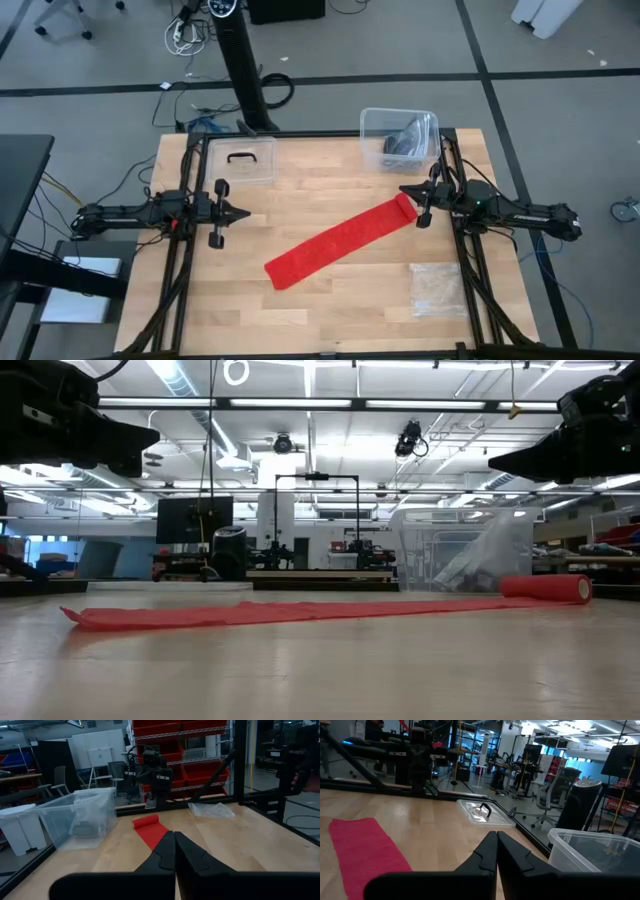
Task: Roll bandage
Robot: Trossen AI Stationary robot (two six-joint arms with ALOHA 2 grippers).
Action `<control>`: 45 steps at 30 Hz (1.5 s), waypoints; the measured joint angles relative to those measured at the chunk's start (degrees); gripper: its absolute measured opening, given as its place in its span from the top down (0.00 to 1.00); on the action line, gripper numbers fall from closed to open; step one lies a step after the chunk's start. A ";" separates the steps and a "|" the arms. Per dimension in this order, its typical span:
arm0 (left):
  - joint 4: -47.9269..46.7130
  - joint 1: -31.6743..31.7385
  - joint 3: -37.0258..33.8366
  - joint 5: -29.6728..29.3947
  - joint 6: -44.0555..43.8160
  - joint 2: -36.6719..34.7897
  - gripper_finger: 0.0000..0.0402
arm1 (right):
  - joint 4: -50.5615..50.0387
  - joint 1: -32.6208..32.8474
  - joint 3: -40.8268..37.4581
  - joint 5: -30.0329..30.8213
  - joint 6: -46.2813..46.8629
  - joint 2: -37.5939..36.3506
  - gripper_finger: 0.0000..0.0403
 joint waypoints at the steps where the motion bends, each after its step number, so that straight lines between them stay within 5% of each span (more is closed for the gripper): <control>1: 0.02 0.00 -0.01 0.00 0.01 0.00 1.00 | 0.00 0.02 -0.02 -0.01 0.91 0.01 0.98; 8: 0.04 0.02 0.00 -0.02 0.49 0.00 1.00 | 5.55 0.02 -0.02 0.04 19.04 0.02 0.98; 20: 3.02 0.02 -0.01 -3.20 5.05 0.00 1.00 | 16.76 0.02 -0.02 0.08 20.95 0.72 0.99; 37: 7.97 0.02 -0.01 -3.41 3.47 0.00 1.00 | 12.75 -0.31 0.64 -0.39 29.99 16.39 0.99; 45: 9.76 0.00 -0.02 -0.70 -2.47 0.00 1.00 | -7.09 -1.05 12.30 -0.40 31.58 22.44 0.99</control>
